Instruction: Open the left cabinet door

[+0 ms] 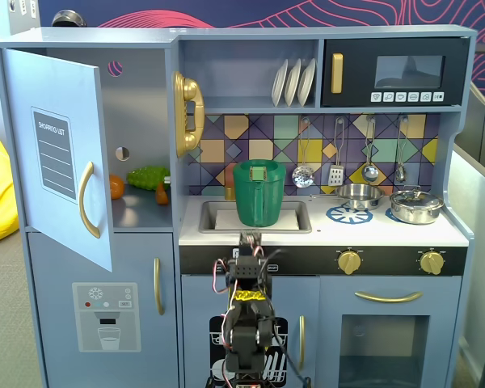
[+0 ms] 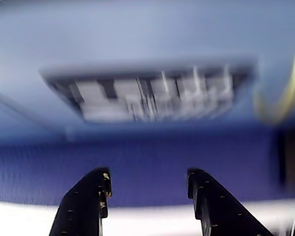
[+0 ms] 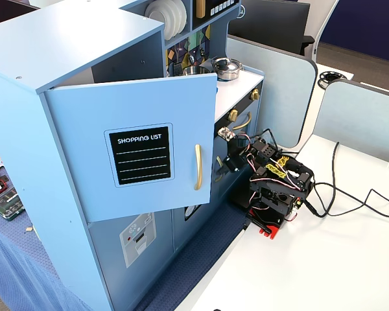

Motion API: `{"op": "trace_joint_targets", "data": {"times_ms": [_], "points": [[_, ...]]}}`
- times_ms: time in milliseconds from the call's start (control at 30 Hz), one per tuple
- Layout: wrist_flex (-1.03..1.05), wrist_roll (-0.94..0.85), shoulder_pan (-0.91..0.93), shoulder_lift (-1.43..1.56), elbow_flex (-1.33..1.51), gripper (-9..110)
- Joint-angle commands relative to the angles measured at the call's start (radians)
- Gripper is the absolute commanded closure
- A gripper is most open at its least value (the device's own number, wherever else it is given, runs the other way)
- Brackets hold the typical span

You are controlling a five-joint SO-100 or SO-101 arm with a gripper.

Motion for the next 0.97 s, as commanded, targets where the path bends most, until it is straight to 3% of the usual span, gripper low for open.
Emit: {"op": "trace_joint_targets", "data": {"times_ms": [0,533,933], "points": [[0.067,0.044,0.021,0.072,0.077,91],[0.344,0.153,-0.034,0.196,0.221,100],[0.407,0.204,-0.061,0.196,0.221,101]]}}
